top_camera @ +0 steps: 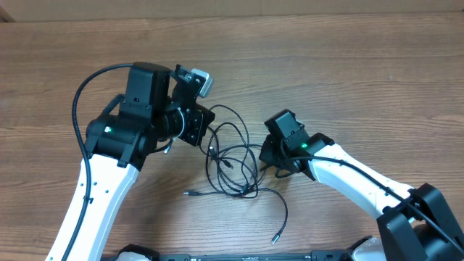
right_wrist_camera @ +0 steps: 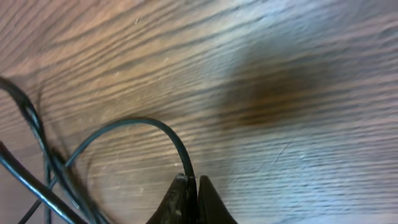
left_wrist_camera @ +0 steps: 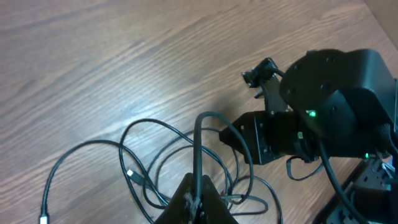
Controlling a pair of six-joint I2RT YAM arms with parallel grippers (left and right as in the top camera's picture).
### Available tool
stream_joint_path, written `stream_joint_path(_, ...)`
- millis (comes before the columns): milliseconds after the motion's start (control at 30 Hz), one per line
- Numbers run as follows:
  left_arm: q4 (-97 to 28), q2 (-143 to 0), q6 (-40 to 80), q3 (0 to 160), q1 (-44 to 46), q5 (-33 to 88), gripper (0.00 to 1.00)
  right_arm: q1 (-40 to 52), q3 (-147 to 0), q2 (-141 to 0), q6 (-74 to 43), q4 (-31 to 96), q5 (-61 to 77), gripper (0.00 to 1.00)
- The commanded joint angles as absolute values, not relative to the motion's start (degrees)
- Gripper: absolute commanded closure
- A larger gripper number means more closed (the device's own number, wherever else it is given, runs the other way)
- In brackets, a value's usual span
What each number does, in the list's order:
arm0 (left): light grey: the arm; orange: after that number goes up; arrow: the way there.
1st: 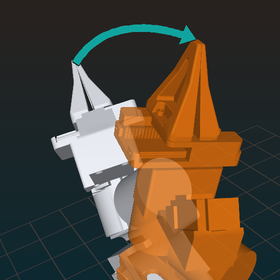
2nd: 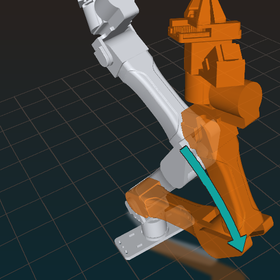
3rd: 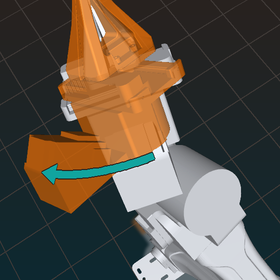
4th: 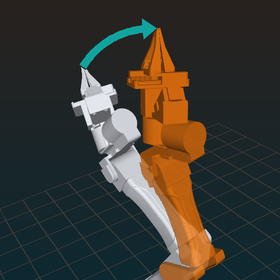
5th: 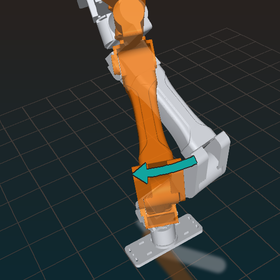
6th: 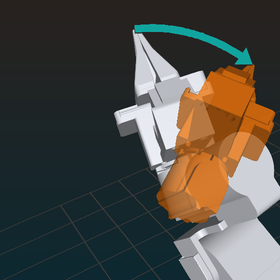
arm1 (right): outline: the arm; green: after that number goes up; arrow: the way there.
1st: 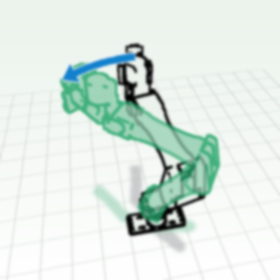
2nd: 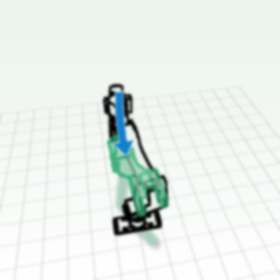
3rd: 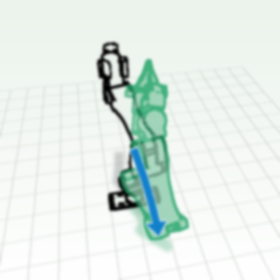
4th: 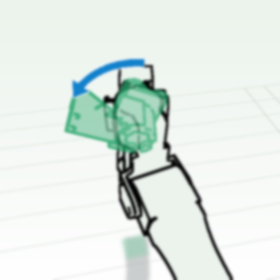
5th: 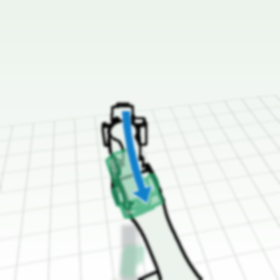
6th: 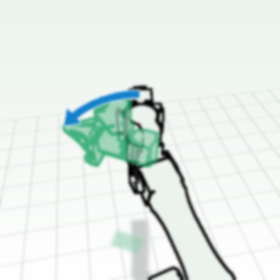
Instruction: Untangle cables
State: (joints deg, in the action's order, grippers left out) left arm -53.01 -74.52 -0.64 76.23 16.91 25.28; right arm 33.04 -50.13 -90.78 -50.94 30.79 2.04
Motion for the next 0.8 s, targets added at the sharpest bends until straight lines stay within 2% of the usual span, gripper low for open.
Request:
stream_joint_path(0, -52.1, -71.8, -1.7, 78.5, 17.2, 24.6, 0.96, 33.1, -50.2, -89.8, -50.8, 30.6, -3.2, 0.96)
stream_joint_path(333, -51.3, -62.3, -1.0, 88.0, 17.2, 17.2, 0.96, 33.1, -50.2, -89.8, -50.8, 30.6, -3.4, 0.96)
stream_joint_path(533, -48.6, -56.3, -0.1, 89.2, 17.2, 8.1, 0.96, 33.1, -50.2, -89.8, -50.8, 30.5, -3.4, 0.96)
stream_joint_path(767, -51.6, -55.0, 1.4, 89.1, 17.2, -4.4, 0.96, 33.1, -50.2, -89.8, -50.8, 30.5, -3.4, 0.96)
